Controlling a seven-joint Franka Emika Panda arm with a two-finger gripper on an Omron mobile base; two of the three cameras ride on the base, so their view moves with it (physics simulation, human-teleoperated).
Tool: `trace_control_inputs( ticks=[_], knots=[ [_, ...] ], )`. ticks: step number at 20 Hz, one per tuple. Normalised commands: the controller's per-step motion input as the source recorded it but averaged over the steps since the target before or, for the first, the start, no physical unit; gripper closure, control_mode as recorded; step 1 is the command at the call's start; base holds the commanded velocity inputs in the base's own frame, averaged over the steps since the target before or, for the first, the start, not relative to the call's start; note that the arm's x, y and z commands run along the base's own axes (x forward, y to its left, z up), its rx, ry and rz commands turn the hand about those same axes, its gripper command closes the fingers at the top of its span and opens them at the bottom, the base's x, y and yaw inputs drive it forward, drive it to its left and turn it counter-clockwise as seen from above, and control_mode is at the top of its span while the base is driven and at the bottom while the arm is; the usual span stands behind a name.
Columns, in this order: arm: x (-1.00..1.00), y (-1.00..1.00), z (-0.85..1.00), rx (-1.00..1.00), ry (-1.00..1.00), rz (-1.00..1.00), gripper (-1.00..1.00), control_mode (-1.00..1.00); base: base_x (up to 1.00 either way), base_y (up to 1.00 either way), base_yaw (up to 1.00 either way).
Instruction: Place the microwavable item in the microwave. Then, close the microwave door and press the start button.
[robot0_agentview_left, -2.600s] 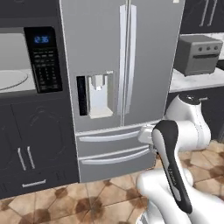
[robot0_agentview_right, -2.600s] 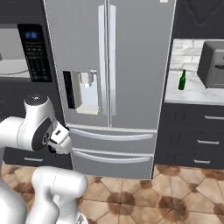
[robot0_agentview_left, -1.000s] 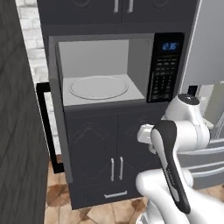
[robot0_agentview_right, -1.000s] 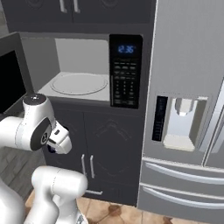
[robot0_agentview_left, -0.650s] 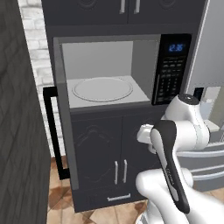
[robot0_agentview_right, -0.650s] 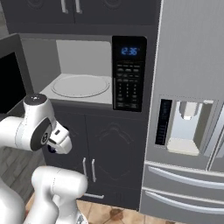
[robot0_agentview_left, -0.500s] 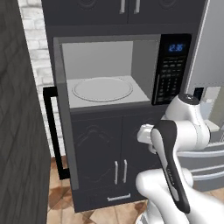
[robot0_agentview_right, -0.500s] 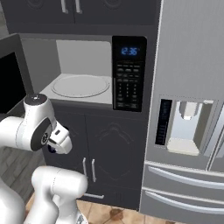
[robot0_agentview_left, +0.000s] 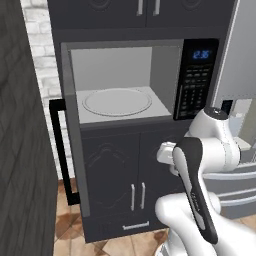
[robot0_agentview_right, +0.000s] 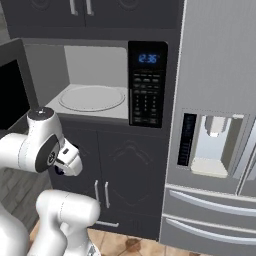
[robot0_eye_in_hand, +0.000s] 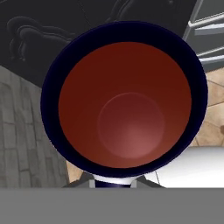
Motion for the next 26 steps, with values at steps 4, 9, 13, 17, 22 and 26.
trace_control_inputs(
  ticks=[4, 9, 13, 17, 22, 26],
  knots=[
    [0.00, 0.00, 0.09, 0.00, 0.00, 0.00, 1.00, -1.00, 0.00, 0.00, 0.00],
    [0.20, 0.09, 0.68, -0.14, -0.29, 0.01, 1.00, -1.00, 0.00, 0.00, 0.00],
    [0.59, 0.15, 0.48, -0.12, -0.13, 0.04, 1.00, -1.00, 0.00, 0.00, 0.00],
    [0.67, 0.15, 0.36, -0.12, -0.01, 0.08, 1.00, -1.00, 0.00, 0.00, 0.00],
    [0.85, 0.08, 0.39, -0.05, 0.00, 0.14, 1.00, -1.00, 0.00, 0.00, 0.00],
    [0.90, 0.00, 0.29, -0.01, 0.00, 0.12, 1.00, -1.00, 0.00, 0.00, 0.00]
  ],
)
